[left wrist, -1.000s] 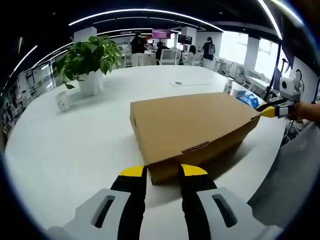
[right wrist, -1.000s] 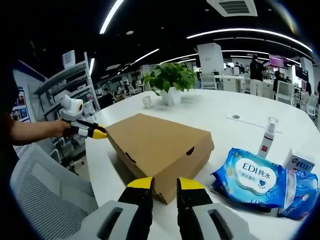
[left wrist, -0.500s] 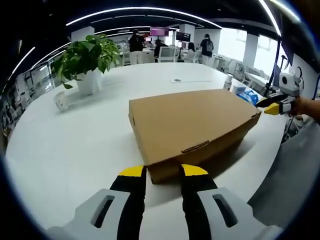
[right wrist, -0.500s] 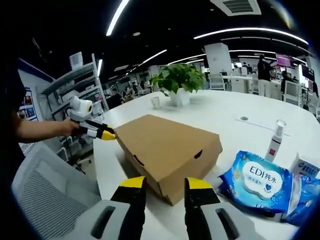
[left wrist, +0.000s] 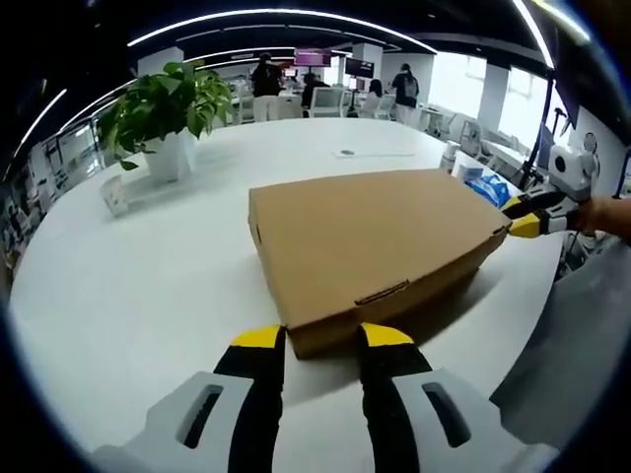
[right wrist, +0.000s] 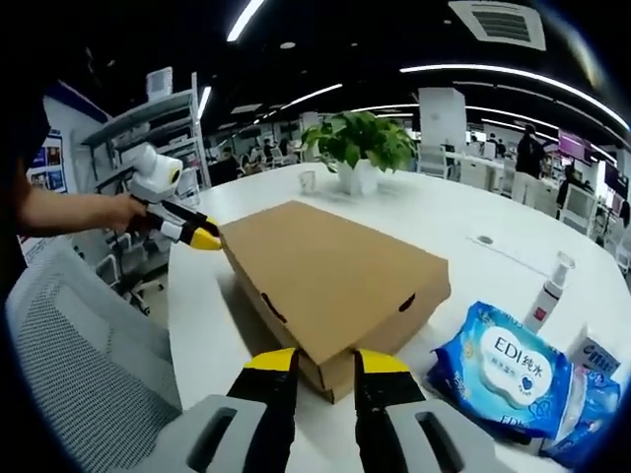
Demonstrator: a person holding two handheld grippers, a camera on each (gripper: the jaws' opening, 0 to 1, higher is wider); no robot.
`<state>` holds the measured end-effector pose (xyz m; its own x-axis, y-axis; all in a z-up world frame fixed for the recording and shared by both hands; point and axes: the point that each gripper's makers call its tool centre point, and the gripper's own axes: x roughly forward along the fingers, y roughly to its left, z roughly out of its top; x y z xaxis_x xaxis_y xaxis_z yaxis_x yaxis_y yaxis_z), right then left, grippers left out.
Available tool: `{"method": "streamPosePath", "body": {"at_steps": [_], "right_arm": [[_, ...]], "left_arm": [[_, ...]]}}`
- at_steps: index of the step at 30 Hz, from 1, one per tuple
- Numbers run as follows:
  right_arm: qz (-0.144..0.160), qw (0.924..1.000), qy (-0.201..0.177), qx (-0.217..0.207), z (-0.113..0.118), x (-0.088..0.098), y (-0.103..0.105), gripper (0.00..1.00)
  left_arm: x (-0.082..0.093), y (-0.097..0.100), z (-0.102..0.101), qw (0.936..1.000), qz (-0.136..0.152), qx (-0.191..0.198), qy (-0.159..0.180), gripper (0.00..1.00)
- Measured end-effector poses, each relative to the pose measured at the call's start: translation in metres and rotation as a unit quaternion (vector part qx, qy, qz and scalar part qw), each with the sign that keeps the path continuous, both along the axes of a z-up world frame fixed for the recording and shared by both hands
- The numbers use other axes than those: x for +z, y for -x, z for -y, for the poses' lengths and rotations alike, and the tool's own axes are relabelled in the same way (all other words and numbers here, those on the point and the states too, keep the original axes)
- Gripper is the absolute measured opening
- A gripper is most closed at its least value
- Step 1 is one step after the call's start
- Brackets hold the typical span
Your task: Operate the shoe box by opening the lid, removing the specified soft item, and placing it in the target area until the item is outside and the box remains undamaged.
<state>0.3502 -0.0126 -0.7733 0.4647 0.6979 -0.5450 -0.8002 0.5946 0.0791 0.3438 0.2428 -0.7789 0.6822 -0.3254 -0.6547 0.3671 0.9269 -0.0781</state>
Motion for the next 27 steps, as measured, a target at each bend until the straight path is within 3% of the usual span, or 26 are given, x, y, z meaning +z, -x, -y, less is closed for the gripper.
{"method": "streamPosePath", "body": {"at_steps": [6,27], "right_arm": [[0.009,0.9999,0.010,-0.003,0.003,-0.001,-0.008,0.19],[0.014,0.9994,0.025,-0.022,0.012,-0.002,-0.060,0.19]], "left_arm": [[-0.001,-0.003,0.001,1.0000,-0.001,-0.004,-0.005,0.25],[-0.001,-0.052,0.009,0.9998,-0.001,-0.017,-0.007,0.23]]}}
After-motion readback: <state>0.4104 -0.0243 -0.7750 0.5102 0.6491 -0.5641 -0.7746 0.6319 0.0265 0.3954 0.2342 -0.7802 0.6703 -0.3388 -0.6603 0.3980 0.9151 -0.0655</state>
